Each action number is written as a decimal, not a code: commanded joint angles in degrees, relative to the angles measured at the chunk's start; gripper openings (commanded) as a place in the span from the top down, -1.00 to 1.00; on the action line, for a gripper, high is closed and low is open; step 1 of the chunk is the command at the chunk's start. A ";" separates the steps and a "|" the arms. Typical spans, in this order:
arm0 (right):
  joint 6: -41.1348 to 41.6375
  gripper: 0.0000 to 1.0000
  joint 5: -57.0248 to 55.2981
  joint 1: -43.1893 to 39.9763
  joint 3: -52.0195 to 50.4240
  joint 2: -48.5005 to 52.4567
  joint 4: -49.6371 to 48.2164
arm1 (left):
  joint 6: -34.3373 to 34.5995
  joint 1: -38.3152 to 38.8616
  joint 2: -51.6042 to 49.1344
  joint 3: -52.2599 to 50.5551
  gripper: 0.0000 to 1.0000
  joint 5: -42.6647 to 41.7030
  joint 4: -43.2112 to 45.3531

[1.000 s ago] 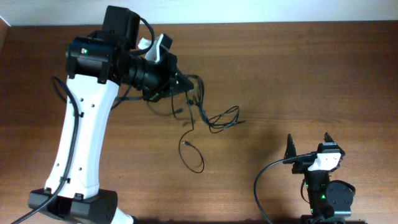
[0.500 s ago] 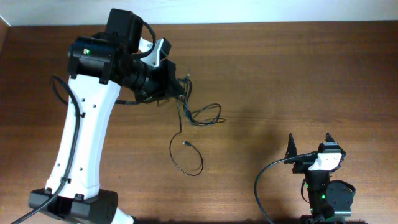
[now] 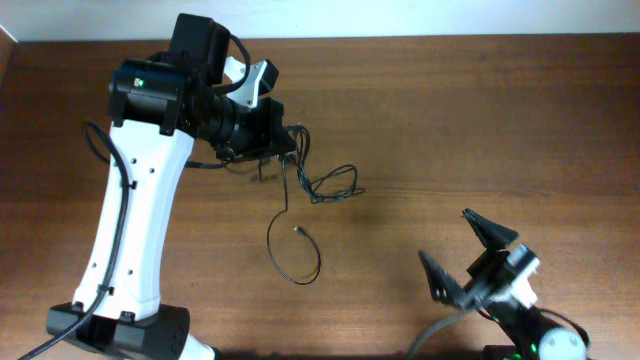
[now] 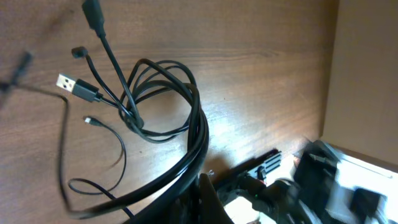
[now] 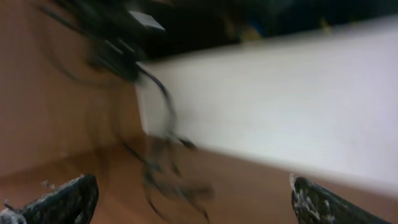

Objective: Untangle cables

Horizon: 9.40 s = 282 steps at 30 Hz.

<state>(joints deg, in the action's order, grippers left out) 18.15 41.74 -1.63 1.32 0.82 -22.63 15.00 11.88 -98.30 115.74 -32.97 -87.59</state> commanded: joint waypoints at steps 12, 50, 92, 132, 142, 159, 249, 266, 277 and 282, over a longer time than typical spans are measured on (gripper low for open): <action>-22.51 -0.97 0.39 -0.37 45.42 18.36 48.89 | -13.07 0.13 0.83 0.57 1.00 -9.90 -0.07; -6.64 -0.50 -20.59 34.32 63.73 65.42 67.65 | -14.12 5.60 0.83 0.57 1.00 -48.92 6.99; 1.77 -0.93 -25.81 34.67 82.75 75.91 76.37 | -8.44 3.39 0.83 0.57 1.00 -42.99 -3.21; 8.35 0.92 -39.43 14.60 83.08 67.65 80.98 | 12.00 1.81 0.83 0.55 1.00 41.31 -8.37; 12.00 0.92 -44.04 14.62 88.91 65.00 79.41 | 13.88 -5.35 0.83 0.55 1.00 43.43 -9.09; 12.57 -0.70 -41.22 14.73 89.64 65.61 80.54 | 0.48 -14.34 0.81 0.55 1.00 18.43 -5.70; 9.70 -0.97 -2.80 30.32 89.18 92.45 63.76 | 16.68 5.01 1.79 37.86 1.00 -30.64 17.75; 8.55 -0.97 -18.78 19.50 89.11 77.66 82.49 | 18.93 4.81 1.79 37.83 1.00 10.73 4.44; 7.48 -0.97 -15.41 29.83 89.11 81.18 74.14 | 24.70 4.85 1.79 37.83 1.00 -0.70 9.86; 7.78 -0.97 -15.41 31.71 89.11 83.69 67.52 | 26.69 4.85 1.79 37.86 1.00 -4.42 9.97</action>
<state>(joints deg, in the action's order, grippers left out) 26.52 25.96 29.06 90.11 83.26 46.89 39.13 16.71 -96.66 153.42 -33.10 -78.22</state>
